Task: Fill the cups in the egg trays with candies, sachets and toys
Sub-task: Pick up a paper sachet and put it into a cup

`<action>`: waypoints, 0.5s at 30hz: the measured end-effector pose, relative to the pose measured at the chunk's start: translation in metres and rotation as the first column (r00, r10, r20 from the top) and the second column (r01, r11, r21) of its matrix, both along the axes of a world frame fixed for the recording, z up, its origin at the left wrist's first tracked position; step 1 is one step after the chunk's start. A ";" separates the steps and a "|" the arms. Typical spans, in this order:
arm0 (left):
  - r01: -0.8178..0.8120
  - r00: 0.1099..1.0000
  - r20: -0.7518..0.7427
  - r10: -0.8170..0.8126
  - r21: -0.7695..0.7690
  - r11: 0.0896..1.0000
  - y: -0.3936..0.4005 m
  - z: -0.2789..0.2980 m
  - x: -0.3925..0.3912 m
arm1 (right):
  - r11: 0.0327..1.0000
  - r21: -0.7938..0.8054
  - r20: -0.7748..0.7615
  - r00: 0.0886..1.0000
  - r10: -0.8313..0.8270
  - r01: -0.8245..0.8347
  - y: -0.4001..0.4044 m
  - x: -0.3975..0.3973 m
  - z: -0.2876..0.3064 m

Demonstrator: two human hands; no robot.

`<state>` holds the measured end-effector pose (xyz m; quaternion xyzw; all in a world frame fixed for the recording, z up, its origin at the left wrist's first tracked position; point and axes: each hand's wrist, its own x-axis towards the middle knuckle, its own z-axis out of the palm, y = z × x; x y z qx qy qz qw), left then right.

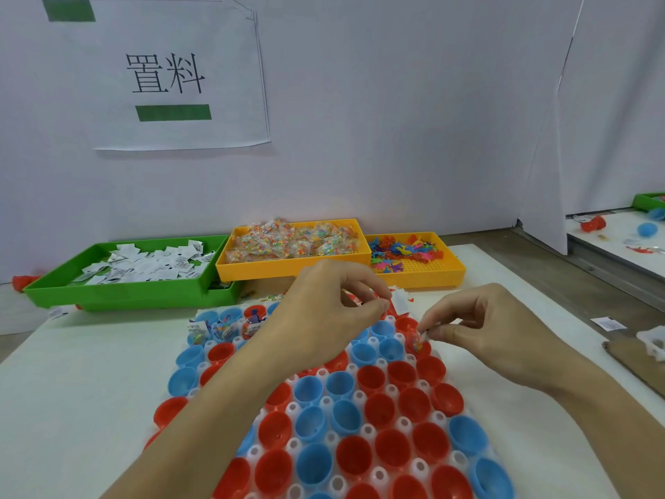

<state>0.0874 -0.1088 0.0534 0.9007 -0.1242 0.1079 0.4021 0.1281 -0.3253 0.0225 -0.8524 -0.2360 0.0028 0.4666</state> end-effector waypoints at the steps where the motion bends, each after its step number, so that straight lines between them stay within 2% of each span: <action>1: 0.001 1.000 0.002 -0.001 0.001 1.000 0.000 0.000 0.000 | 1.000 -0.018 -0.001 1.000 0.013 -0.013 0.000 0.000 -0.001; 8: 0.004 1.000 -0.004 -0.004 -0.017 1.000 0.002 0.003 -0.001 | 0.992 -0.106 0.009 0.998 0.063 -0.062 -0.002 0.005 -0.007; 15: 0.004 1.000 -0.001 -0.004 -0.031 1.000 0.003 0.005 -0.001 | 0.996 -0.087 0.094 0.995 0.028 -0.020 -0.001 0.009 -0.012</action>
